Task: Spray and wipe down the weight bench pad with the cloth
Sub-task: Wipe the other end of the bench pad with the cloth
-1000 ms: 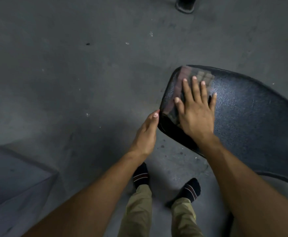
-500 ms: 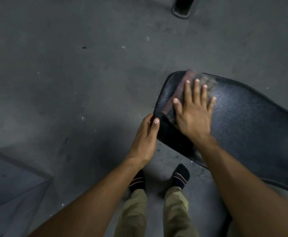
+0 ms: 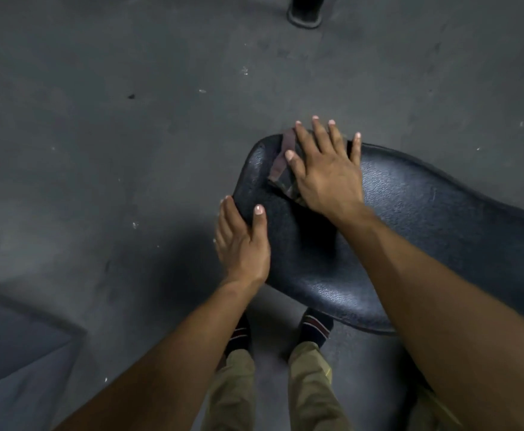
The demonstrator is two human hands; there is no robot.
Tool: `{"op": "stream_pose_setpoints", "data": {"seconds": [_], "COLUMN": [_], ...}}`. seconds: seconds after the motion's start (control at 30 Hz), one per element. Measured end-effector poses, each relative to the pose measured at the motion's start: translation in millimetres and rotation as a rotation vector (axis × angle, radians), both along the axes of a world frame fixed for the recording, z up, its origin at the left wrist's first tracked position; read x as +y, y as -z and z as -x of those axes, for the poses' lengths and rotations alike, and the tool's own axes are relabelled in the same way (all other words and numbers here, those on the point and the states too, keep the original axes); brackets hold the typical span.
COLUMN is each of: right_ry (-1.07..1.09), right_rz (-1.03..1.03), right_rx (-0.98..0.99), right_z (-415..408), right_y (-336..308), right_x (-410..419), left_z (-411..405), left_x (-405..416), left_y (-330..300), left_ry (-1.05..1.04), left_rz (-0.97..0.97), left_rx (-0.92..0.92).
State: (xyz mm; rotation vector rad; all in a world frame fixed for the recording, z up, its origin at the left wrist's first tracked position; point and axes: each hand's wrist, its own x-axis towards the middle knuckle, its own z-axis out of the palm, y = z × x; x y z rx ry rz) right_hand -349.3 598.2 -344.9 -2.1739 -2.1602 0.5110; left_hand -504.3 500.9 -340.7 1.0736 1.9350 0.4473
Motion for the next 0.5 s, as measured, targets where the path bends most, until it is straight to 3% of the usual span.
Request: {"op": "stream_pose_setpoints", "data": {"seconds": [0.3, 0.5], "right_ry": [0.153, 0.229], "right_rz": [-0.014, -0.001], "right_rx": [-0.021, 0.012], "right_z": [-75.0, -67.6], "right_y": [6.5, 7.9], "right_x": [-54.1, -75.0], "left_z": [-10.3, -15.1], "left_x": [3.1, 2.9], "left_y": [-0.2, 0.3], "left_ry": [0.089, 0.105], "left_rz": [0.091, 0.084], "left_rx": [0.302, 0.370]}}
